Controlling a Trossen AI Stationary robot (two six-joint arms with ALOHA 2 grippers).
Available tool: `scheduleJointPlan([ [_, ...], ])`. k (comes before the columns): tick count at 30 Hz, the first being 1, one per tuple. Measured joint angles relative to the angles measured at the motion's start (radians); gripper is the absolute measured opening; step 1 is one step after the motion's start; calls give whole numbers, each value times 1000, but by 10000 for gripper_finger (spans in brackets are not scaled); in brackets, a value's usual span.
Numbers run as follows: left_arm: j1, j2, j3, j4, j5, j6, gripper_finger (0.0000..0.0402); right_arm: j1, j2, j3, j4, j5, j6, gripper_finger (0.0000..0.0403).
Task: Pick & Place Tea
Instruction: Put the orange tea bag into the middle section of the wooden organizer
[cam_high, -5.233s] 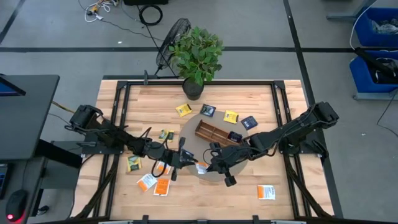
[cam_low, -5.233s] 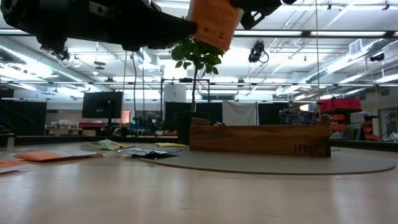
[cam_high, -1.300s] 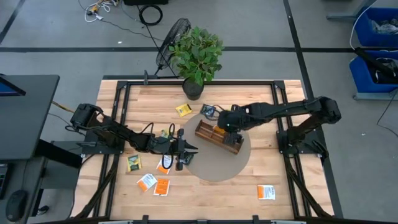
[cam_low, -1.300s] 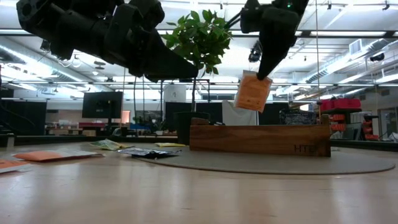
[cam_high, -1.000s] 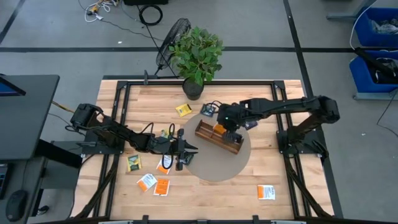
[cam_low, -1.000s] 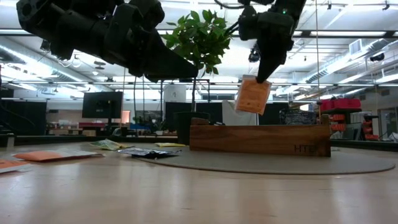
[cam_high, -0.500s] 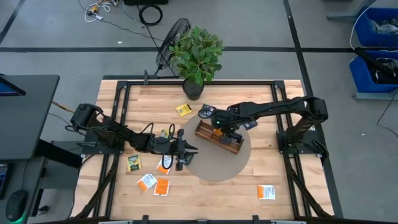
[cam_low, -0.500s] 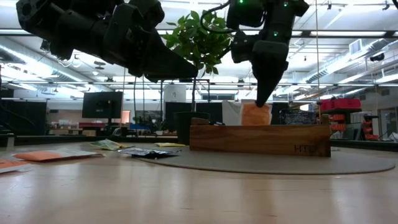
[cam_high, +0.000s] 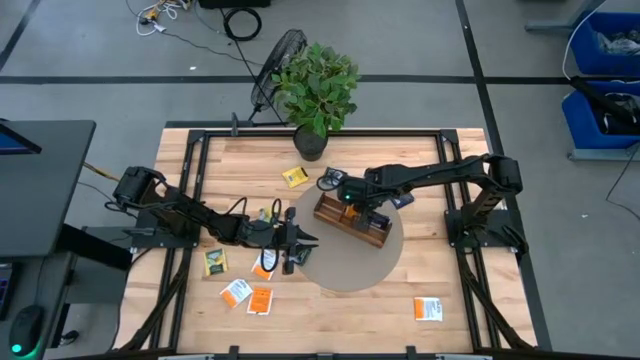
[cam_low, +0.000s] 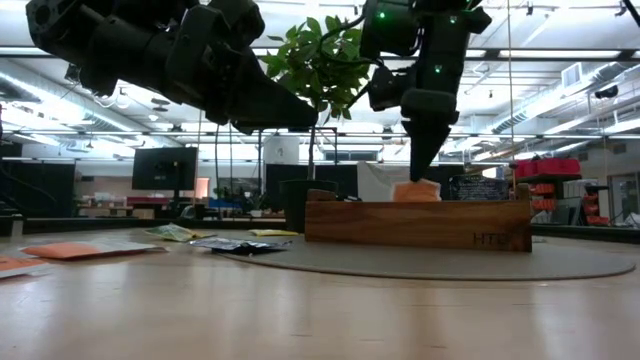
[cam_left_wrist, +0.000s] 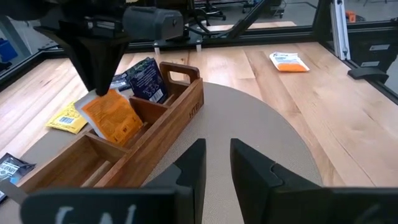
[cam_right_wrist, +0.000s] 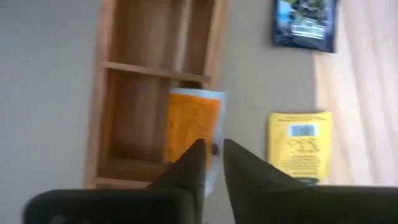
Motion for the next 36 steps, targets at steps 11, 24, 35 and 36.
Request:
scheduleJointPlan([
  [11, 0, 0, 0, -3, 0, -3, 78, 63, -45, 0, -151, -60, 84, 163],
  [24, 0, 0, 0, -4, 0, -7, 78, 440, -135, 0, -272, -22, 340, 147],
  [35, 1, 0, 0, 3, 0, -7, 78, 695, -135, 0, -307, -37, 562, 139],
  [36, 1, 0, 0, 2, 0, -8, 78, 714, -135, 0, -307, -40, 584, 139],
])
